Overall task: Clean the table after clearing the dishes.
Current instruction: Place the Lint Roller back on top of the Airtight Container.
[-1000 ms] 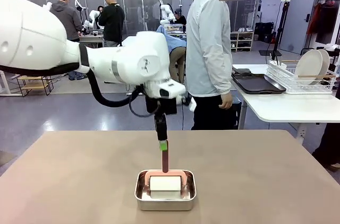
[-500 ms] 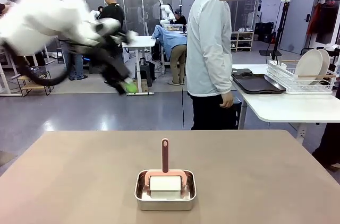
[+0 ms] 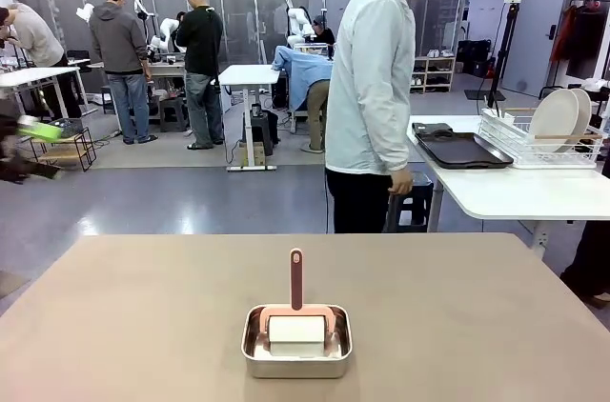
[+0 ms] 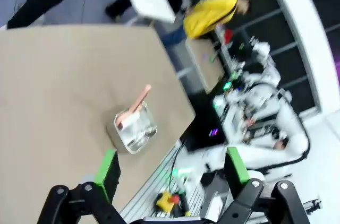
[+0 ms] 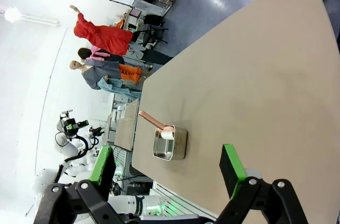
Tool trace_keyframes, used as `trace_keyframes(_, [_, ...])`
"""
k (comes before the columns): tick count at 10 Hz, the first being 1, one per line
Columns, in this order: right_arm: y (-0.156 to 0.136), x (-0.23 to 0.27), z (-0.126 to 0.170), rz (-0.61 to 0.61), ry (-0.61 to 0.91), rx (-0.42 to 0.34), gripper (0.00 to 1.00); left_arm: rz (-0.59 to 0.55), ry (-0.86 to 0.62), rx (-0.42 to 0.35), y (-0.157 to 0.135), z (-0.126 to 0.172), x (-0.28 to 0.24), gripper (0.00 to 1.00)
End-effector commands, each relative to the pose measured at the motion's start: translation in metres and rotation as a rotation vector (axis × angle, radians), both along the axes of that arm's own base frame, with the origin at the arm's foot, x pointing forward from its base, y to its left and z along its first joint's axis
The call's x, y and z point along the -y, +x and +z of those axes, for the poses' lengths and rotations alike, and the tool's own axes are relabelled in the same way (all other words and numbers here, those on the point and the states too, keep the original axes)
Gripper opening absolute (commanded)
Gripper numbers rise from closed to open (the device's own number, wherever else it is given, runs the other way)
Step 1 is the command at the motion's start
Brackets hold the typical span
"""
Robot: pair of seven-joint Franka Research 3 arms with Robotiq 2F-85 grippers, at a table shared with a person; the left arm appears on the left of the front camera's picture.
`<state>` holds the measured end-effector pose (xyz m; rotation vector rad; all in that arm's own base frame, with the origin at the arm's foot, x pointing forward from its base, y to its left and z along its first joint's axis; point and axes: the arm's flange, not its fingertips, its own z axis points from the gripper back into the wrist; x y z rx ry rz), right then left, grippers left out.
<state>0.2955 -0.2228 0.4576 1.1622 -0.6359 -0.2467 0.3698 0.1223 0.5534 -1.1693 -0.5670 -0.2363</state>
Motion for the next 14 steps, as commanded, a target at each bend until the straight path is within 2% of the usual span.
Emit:
trace_keyframes(1, [-0.001,0.000,0.001,0.005,-0.002,0.016,1.00,0.070,-0.125,0.069,-0.013,-0.014,-0.025,1.00])
trace_keyframes(2, [-0.001,0.000,0.001,0.005,-0.002,0.016,1.00,0.111,-0.165,0.031,-0.027,-0.023,-0.052,1.00])
trace_keyframes(3, [-0.001,0.000,0.001,0.005,-0.002,0.016,1.00,0.220,-0.207,-0.006,-0.046,-0.035,-0.081,1.00])
trace_keyframes(4, [-0.001,0.000,0.001,0.005,-0.002,0.016,1.00,0.310,-0.265,0.023,-0.066,-0.046,-0.105,1.00])
trace_keyframes(5, [-0.001,0.000,0.001,0.005,-0.002,0.016,1.00,0.346,-0.275,0.020,-0.077,-0.057,-0.119,1.00])
trace_keyframes(7, [-0.001,0.000,0.001,0.005,-0.002,0.016,1.00,0.366,-0.260,0.002,-0.084,-0.072,-0.132,1.00])
trace_keyframes(8, [-0.001,0.000,0.001,0.005,-0.002,0.016,1.00,0.353,-0.219,-0.002,-0.079,-0.072,-0.134,1.00])
trace_keyframes(9, [-0.001,0.000,0.001,0.005,-0.002,0.016,1.00,0.388,-0.254,-0.025,-0.089,-0.070,-0.136,1.00])
trace_keyframes(14, [-0.001,0.000,0.001,0.005,-0.002,0.016,1.00,0.388,-0.254,-0.025,-0.089,-0.070,-0.136,1.00])
